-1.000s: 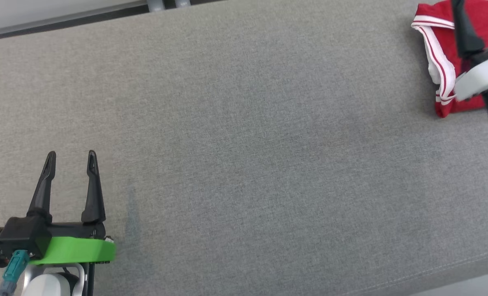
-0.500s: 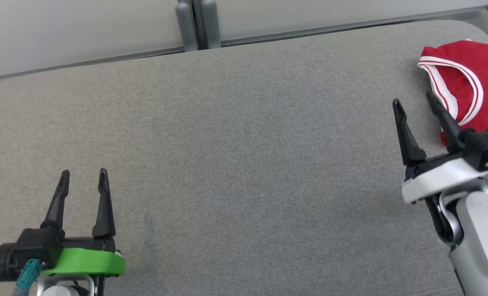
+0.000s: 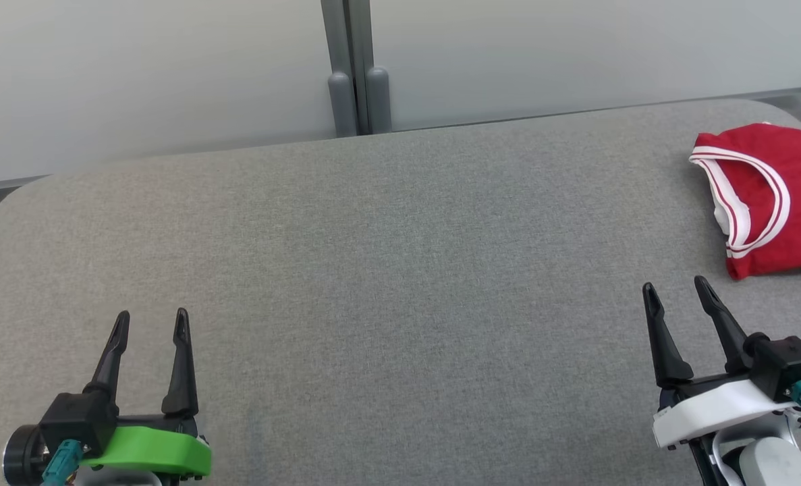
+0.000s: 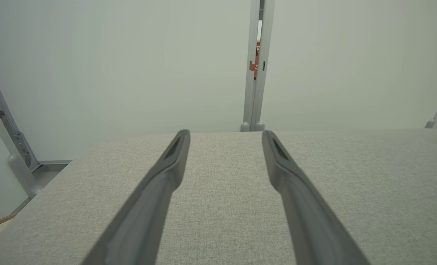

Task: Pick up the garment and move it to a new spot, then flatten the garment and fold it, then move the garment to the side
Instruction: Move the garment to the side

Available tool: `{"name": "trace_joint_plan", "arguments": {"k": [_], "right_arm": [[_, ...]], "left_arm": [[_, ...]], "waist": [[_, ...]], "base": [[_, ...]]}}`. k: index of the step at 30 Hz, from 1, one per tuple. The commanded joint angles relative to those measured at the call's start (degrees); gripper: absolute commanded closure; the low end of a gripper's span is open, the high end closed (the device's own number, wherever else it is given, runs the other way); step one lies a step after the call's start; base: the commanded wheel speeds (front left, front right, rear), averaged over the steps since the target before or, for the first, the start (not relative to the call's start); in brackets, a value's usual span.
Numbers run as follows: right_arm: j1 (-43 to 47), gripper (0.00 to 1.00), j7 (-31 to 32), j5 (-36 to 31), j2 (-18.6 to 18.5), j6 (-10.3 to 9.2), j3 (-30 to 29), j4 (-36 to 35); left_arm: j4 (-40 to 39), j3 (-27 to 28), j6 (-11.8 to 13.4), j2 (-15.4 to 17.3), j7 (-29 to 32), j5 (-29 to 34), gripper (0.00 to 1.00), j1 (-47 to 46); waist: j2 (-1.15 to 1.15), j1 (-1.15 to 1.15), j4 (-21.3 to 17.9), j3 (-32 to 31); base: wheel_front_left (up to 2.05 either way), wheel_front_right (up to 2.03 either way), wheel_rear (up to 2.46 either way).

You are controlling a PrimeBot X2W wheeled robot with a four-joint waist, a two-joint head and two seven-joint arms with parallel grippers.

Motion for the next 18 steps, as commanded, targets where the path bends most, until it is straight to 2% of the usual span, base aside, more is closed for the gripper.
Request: {"name": "trace_joint_plan", "arguments": {"k": [1, 18], "right_arm": [[1.17, 0.0, -0.15, -0.69, 0.25, -0.06, -0.45, -0.76], [4.24, 0.0, -0.16, -2.33, 3.06, -0.06, -1.17, -3.4]], "left_arm": [[0.28, 0.17, -0.14, 0.11, -0.13, 0.22, 0.0, 1.09], [1.95, 1.27, -0.52, -0.52, -0.14, -0.01, 0.0, 0.88]], "waist": [[0.0, 0.01, 1.07, -1.71], [0.0, 0.01, 2.96, -2.88]], "base": [[0.0, 0.0, 0.0], [0.0, 0.0, 0.0]]}}
